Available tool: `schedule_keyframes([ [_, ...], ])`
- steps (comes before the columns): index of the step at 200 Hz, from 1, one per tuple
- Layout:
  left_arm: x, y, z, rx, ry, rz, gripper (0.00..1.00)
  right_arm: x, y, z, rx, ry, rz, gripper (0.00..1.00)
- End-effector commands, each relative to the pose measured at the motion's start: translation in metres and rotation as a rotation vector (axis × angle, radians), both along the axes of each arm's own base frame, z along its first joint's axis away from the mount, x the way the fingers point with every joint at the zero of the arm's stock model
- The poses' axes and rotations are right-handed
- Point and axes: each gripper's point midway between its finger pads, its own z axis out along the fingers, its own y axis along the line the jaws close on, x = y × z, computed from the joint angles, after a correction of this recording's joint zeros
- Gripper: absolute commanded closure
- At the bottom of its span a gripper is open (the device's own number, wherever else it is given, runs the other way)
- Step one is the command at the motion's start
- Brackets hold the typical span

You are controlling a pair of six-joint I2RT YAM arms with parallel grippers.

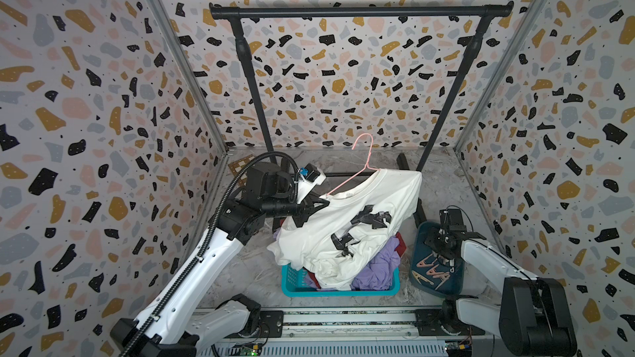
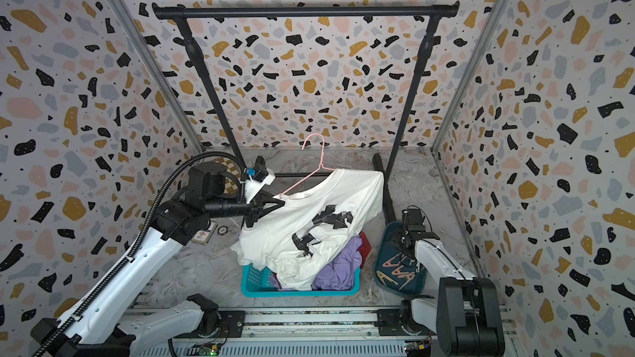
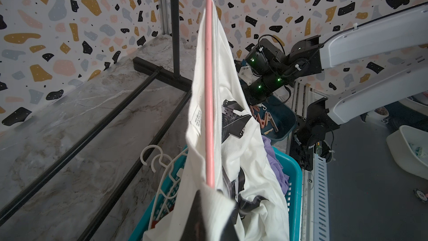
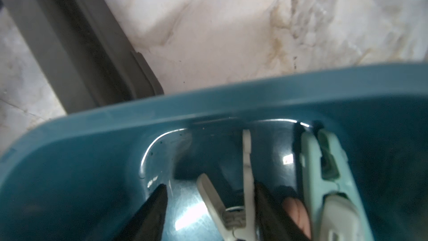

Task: Use clothespins to secure the t-shirt on both sides of the hanger
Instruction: Pick up the clothespin from the storage box.

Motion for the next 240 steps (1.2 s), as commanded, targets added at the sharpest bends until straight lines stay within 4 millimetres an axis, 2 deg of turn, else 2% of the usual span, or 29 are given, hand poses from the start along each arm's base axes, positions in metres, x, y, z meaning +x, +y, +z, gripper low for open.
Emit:
schedule_keyframes([
  [1, -0.003, -0.006, 0.026, -0.074, -0.082, -0.034, 1.00, -0.028, 0.002, -0.019, 0.009, 0.145, -0.012, 0.47],
  [49, -0.006, -0.006, 0.026, -0.074, -0.087, -0.036, 1.00, -0.024, 0.001, -0.023, 0.000, 0.160, -0.003, 0.60],
  [124, -0.007, -0.009, 0.027, -0.079, -0.081, -0.049, 1.00, -0.007, -0.012, -0.016, 0.021, 0.103, -0.067, 0.64],
  [139, -0.007, -0.009, 0.027, -0.079, -0.083, -0.048, 1.00, -0.003, -0.014, -0.014, 0.034, 0.096, -0.079, 0.61],
  [153, -0.007, -0.009, 0.028, -0.079, -0.083, -0.046, 1.00, 0.000, -0.013, -0.013, 0.045, 0.097, -0.068, 0.54],
  [184, -0.007, -0.008, 0.028, -0.078, -0.087, -0.044, 1.00, -0.003, -0.014, -0.015, 0.023, 0.116, -0.041, 0.44],
  [240, -0.008, -0.007, 0.027, -0.077, -0.089, -0.042, 1.00, -0.015, -0.007, -0.016, 0.011, 0.134, -0.015, 0.45],
])
